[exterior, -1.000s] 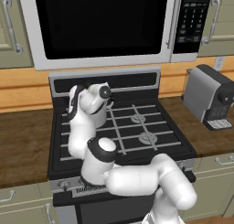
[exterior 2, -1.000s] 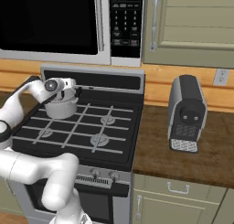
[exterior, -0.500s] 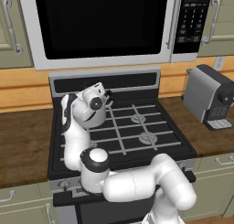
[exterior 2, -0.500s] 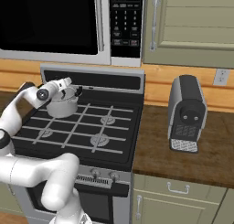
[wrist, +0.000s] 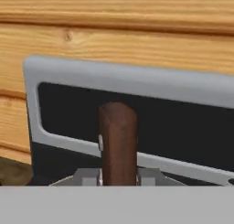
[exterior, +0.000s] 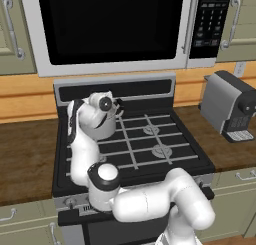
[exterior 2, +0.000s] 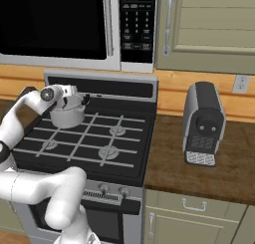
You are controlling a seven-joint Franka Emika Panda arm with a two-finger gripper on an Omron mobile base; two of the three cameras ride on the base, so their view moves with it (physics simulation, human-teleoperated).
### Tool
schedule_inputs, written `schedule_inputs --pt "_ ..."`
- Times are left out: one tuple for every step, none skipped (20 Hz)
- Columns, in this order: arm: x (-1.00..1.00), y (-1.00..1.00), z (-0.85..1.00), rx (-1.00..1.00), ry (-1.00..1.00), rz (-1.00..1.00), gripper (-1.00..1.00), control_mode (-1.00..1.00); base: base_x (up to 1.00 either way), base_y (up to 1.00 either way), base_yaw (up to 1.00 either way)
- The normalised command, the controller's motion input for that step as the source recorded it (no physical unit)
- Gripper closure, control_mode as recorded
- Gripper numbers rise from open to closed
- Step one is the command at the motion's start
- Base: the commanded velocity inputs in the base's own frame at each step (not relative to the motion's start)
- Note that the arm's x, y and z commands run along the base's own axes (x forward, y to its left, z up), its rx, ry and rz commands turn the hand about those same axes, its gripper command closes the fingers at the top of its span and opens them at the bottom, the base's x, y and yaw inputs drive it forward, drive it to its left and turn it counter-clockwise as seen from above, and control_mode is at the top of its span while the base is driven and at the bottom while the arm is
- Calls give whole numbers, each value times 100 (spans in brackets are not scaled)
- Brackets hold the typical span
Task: Put the carrot and mushroom in the pot. Retrieve the spatula and lightly stir the vegetables in the pot.
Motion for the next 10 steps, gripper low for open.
schedule_inputs --pt "0 43 1 49 39 0 100 -100 0 0 0" --pt "0 42 1 51 38 0 100 -100 0 0 0" --pt "0 37 0 53 36 0 100 -100 0 0 0" --pt "0 38 1 51 33 0 100 -100 0 0 0" --pt "0 24 0 46 27 0 100 -100 0 0 0" --pt "0 1 0 23 4 0 100 -100 0 0 0" --pt "-2 0 0 0 -1 -2 100 -100 0 0 0" --pt "-5 0 0 -10 -16 -9 100 -100 0 0 0" --pt "0 -7 0 -18 -17 -13 100 -100 0 0 0" --pt "0 -7 0 -25 -20 -16 100 -100 0 0 0"
